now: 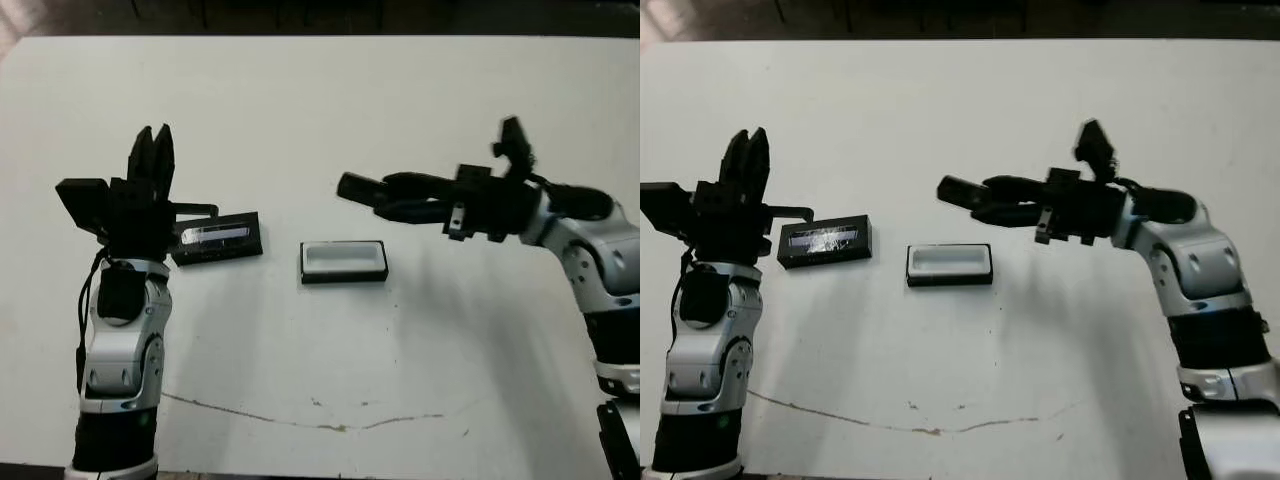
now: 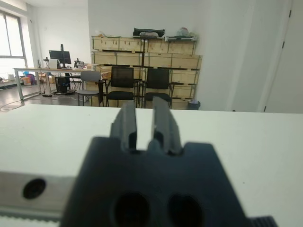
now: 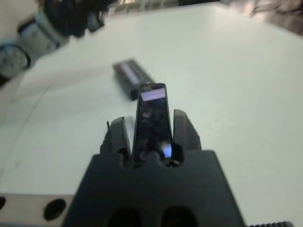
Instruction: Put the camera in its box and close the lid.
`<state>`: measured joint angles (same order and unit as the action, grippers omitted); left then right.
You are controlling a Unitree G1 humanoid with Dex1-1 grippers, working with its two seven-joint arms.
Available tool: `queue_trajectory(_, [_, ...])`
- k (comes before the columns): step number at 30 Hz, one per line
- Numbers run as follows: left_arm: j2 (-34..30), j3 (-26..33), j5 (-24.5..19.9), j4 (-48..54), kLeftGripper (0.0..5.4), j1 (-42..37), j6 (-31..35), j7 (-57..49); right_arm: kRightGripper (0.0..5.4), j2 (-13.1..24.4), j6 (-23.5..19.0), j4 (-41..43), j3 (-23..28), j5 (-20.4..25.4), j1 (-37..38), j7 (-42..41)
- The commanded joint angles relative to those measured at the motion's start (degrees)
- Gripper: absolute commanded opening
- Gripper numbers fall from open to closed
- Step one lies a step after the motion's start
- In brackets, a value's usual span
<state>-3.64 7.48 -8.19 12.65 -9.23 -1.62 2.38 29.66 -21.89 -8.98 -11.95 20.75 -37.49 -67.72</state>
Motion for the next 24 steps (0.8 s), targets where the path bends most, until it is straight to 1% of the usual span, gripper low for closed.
queue_trajectory(1, [0.1,0.0,0.4,-0.3,0.0,1.2,0.4,-0.4,0.3,-0.2,3.4,-2.0,-3.3,-4.0,-1.7,-2.2])
queue_trajectory(5, [0.2,-0.1,0.5,-0.3,0.0,1.2,0.7,-0.6,0.3,-1.2,5.1,-3.0,-5.9,-6.9,-2.7,-3.5])
queue_trajectory(10, [0.6,0.0,-0.1,-0.6,0.0,1.2,0.8,-0.7,0.3,-1.6,3.4,-2.9,-7.4,-8.3,-2.5,-4.1])
queue_trajectory(13, [0.7,0.1,-0.3,-0.7,0.0,1.2,0.7,-0.5,0.3,-1.7,2.9,-2.6,-7.9,-8.7,-2.2,-4.4])
queue_trajectory(15, [0.6,0.1,-0.1,-0.7,0.0,1.2,0.6,-0.5,0.3,-1.8,1.5,-2.3,-7.9,-8.2,-2.0,-4.9])
queue_trajectory(17, [0.6,0.1,0.0,-0.8,0.0,1.1,0.7,-0.6,0.3,-1.9,1.0,-2.1,-7.8,-7.9,-1.8,-5.5])
queue_trajectory(21, [0.5,-0.1,0.5,-0.9,0.0,0.9,0.7,-0.6,0.3,-2.0,1.5,-1.5,-7.6,-7.8,-1.4,-6.2])
queue_trajectory(24, [0.4,-0.3,0.6,-1.2,0.0,0.8,0.4,-0.3,0.3,-1.8,1.0,-1.1,-7.8,-8.3,-1.3,-6.0])
